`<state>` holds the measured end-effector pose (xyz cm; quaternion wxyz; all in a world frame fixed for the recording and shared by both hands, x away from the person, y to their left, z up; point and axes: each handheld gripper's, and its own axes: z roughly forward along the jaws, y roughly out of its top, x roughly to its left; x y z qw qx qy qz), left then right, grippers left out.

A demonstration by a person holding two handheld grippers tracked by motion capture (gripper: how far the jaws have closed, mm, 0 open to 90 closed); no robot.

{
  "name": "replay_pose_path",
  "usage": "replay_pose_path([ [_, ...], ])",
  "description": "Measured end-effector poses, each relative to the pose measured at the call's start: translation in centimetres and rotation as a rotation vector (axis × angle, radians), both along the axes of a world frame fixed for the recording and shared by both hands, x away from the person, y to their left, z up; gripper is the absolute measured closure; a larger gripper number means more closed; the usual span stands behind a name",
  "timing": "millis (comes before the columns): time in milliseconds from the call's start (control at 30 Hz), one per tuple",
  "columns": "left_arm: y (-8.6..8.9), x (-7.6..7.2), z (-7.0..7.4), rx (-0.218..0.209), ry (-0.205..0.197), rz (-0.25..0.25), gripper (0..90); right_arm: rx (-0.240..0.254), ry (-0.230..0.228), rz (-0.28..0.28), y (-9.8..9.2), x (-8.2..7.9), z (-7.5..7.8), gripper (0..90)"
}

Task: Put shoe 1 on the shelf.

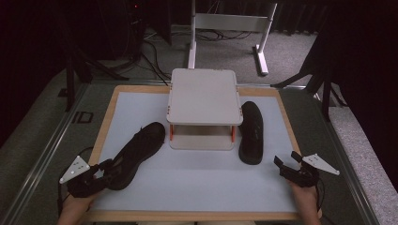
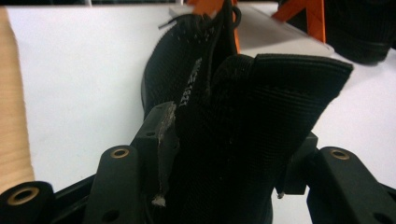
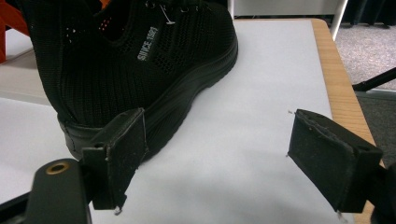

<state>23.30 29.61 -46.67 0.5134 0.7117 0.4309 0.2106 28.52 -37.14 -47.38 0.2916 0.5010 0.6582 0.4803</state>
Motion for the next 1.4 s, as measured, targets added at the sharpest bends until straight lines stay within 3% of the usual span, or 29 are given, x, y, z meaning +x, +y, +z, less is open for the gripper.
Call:
replay_pose_path([
  [100,0.1,0.0,-0.6,-0.038,-0.029,0.003,48.1,-0.001,-0.003,0.000,0.0,0.0,0.0,18.4],
  [267,-0.3,-0.2,-1.7,-0.059,-0.094,0.030,48.1,-0.017,-0.030,-0.010,0.2,-0.1,-0.1,15.9],
  [433,-0.6,-0.4,-2.2,-0.056,-0.133,0.057,48.1,-0.066,-0.054,-0.013,0.7,-0.2,-0.2,12.7],
  [533,-1.0,-0.6,-2.3,-0.019,-0.146,0.080,48.3,-0.073,-0.061,-0.007,0.8,-0.3,-0.3,12.7],
  [600,-1.3,-0.7,-2.3,0.003,-0.148,0.094,52.7,-0.063,-0.061,-0.007,0.7,-0.3,-0.3,12.7],
  [700,-1.6,-0.8,-2.2,0.029,-0.149,0.093,69.8,-0.057,-0.061,-0.009,0.6,-0.3,-0.3,12.7],
  [833,-1.8,-1.0,-2.1,0.018,-0.170,0.106,79.8,-0.058,-0.057,-0.010,0.7,-0.2,-0.3,12.7],
  [933,-2.2,-1.4,-1.6,-0.011,-0.191,0.119,82.6,-0.050,-0.058,-0.018,0.5,-0.2,-0.3,12.6],
  [1100,-3.0,-2.4,-0.7,-0.039,-0.209,0.122,83.4,-0.024,-0.079,-0.091,0.2,-0.3,-0.2,11.4],
  [1167,-3.2,-2.8,-0.6,-0.045,-0.214,0.132,83.4,-0.015,-0.084,-0.095,0.1,-0.3,-0.2,11.4],
  [1267,-4.7,-4.5,0.2,-0.022,-0.246,0.178,83.4,0.006,-0.089,-0.100,-0.2,-0.4,-0.2,11.3],
  [1400,-5.9,-6.0,1.0,-0.044,-0.264,0.151,83.5,-0.010,-0.082,-0.096,0.0,-0.3,-0.3,11.3],
])
